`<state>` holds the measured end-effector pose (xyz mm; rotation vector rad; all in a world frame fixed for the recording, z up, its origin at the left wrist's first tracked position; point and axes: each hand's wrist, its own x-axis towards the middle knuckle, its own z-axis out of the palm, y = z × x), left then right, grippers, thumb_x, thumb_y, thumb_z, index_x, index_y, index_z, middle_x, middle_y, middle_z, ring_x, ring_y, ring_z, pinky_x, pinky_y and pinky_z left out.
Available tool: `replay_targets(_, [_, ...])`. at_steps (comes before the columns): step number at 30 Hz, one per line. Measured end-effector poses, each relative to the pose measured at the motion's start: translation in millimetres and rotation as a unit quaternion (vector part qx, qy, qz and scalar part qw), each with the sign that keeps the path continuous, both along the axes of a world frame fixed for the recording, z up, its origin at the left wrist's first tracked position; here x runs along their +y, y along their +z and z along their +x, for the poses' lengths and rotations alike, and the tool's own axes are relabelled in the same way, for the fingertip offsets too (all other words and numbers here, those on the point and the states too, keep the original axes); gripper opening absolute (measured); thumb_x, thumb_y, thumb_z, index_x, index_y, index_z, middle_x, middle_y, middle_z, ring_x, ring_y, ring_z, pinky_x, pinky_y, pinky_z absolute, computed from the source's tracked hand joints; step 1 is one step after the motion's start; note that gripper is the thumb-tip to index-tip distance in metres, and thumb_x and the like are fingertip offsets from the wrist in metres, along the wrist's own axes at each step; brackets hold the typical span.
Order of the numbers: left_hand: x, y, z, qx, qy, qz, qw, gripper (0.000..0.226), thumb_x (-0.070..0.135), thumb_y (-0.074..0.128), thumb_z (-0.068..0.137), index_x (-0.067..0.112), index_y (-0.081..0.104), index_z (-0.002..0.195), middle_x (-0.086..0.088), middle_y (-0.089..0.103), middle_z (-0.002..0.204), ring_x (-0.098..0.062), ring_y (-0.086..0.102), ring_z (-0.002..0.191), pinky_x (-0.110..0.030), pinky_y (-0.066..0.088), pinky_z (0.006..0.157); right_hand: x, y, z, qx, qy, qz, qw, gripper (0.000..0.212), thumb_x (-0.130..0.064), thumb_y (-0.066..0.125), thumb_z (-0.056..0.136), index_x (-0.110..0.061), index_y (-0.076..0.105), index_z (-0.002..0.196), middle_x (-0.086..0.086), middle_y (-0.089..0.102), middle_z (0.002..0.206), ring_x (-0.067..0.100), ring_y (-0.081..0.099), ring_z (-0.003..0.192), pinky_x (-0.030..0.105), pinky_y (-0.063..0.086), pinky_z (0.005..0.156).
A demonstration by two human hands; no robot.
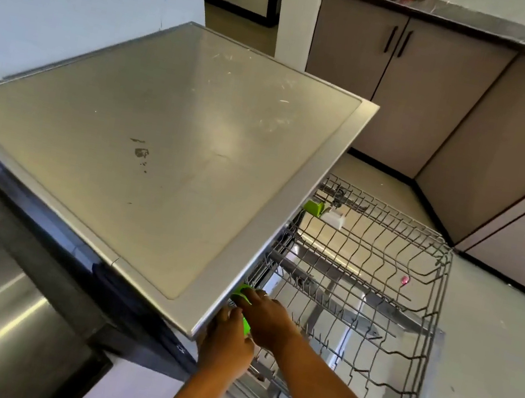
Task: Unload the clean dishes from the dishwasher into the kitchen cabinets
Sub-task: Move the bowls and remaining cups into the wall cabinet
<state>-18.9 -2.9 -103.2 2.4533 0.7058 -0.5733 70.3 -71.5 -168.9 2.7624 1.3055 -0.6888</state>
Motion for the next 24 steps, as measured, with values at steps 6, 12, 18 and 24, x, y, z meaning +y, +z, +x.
replay_targets(6, [0.9, -5.3, -0.1, -0.021, -0.022, 0.093, 0.995, 0.06, 0.03, 0.041, 0.097, 0.021, 0.015, 0.15, 0.0, 0.023, 0.155, -0.019, 0.022, 0.144, -0.035, 0.021, 0.115, 12.2, -25.0, 5.8, -0.042, 0.053, -0.061, 0.996, 0.088, -0.017, 0.066, 0.085, -0.032, 0.008, 0.15, 0.009, 0.003, 0.158, 0.034, 0.012, 0.144, 0.053, 0.033, 0.109])
replay_targets(12, [9.0, -13.4, 5.2, -0.036, -0.015, 0.108, 0.993, 0.057, 0.029, 0.04, 0.098, 0.018, 0.017, 0.149, 0.0, 0.03, 0.152, -0.018, 0.027, 0.141, -0.031, 0.026, 0.113, 31.9, -27.9, 7.7, -0.061, 0.064, -0.062, 0.994, 0.066, -0.028, 0.052, 0.094, -0.026, 0.017, 0.15, 0.012, 0.009, 0.158, 0.035, 0.008, 0.146, 0.058, 0.016, 0.114])
replay_targets(18, [10.4, -16.5, -1.9, -0.053, -0.009, 0.085, 0.995, 0.057, 0.032, 0.039, 0.098, 0.023, 0.015, 0.149, 0.004, 0.031, 0.152, -0.016, 0.029, 0.14, -0.03, 0.03, 0.111, 19.9, -25.5, 2.3, -0.061, 0.029, -0.051, 0.996, 0.074, -0.037, 0.058, 0.088, -0.028, 0.016, 0.149, 0.019, 0.017, 0.152, 0.041, 0.023, 0.138, 0.057, 0.028, 0.108])
replay_targets(24, [6.8, -6.9, -14.7, -0.051, -0.012, 0.08, 0.995, 0.058, 0.036, 0.038, 0.098, 0.024, 0.013, 0.15, 0.003, 0.024, 0.155, -0.017, 0.018, 0.145, -0.037, 0.02, 0.116, -9.9, -11.7, -3.1, -0.063, -0.052, -0.02, 0.996, 0.081, -0.043, 0.068, 0.081, -0.034, 0.017, 0.143, 0.014, 0.032, 0.147, 0.035, 0.041, 0.129, 0.053, 0.04, 0.101])
